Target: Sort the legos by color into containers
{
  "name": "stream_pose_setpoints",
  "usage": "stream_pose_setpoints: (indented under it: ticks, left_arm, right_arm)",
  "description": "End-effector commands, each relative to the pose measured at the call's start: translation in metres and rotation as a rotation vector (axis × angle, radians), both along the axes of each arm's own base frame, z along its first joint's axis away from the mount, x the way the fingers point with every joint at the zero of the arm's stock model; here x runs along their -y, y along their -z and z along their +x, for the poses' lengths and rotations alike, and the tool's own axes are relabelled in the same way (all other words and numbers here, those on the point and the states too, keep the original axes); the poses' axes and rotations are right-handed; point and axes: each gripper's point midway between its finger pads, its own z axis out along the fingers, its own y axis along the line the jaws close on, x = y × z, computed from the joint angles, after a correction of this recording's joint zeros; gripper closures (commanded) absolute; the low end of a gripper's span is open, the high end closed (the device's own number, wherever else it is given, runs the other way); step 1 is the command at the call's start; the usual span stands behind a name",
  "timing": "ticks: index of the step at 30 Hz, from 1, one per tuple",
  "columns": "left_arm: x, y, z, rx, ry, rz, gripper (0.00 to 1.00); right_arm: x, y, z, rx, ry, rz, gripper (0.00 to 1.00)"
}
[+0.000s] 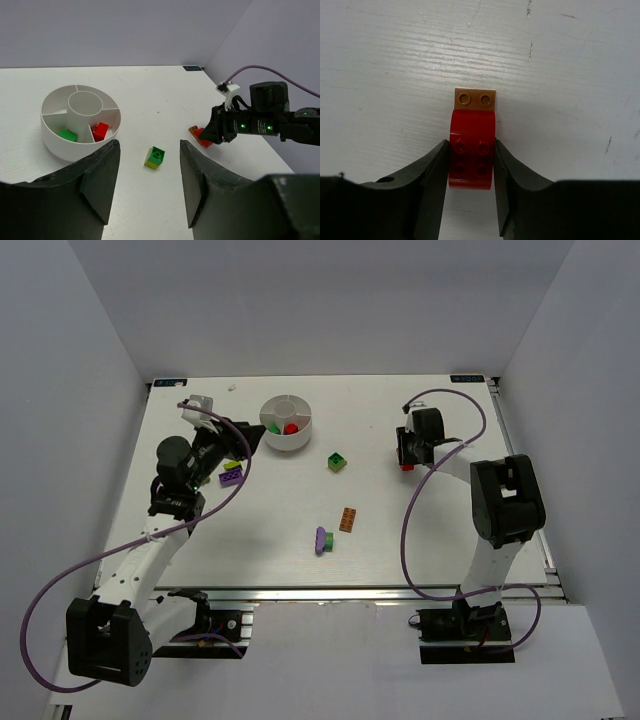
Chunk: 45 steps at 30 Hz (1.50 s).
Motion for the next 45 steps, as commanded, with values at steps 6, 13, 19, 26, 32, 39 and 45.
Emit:
stream_pose_setpoints:
  ticks: [6,13,19,26,32,39,45]
  left_arm:
    - [0.025,-0.02,-0.019,0.077,0.147,-0.01,0.31]
    - [0.052,-0.025,-0.037,0.097,0.31,-0.04,0.26]
    - [0.07,-0.019,-0.044,0.053,0.39,-0.048,0.26]
    - [0.094,-0.002,-0.05,-0.053,0.507,-0.051,0.26]
    - [0.11,0.015,-0.052,-0.134,0.566,-0.04,0.28]
    - [0.116,0.021,-0.055,-0.154,0.591,-0.031,0.29]
    - [0.12,0.024,-0.058,-0.166,0.61,-0.028,0.3]
  right_arm:
    - [-0.016,-0.034,0.004,0.076,-0.09,0.103,0.82]
    - [-0.05,-0.092,-0.023,0.188,-0.384,0.266,1.0]
    - [-0.086,-0.142,-0.074,0.283,-0.708,0.409,1.0]
    - [-0.122,-0.191,-0.123,0.467,-0.974,0.335,1.0]
    - [-0.157,-0.213,-0.15,0.635,-1.03,0.173,1.0]
    - [-0.176,-0.227,-0.163,0.715,-1.042,0.122,1.0]
    - [-0.179,-0.22,-0.167,0.748,-1.042,0.089,1.0]
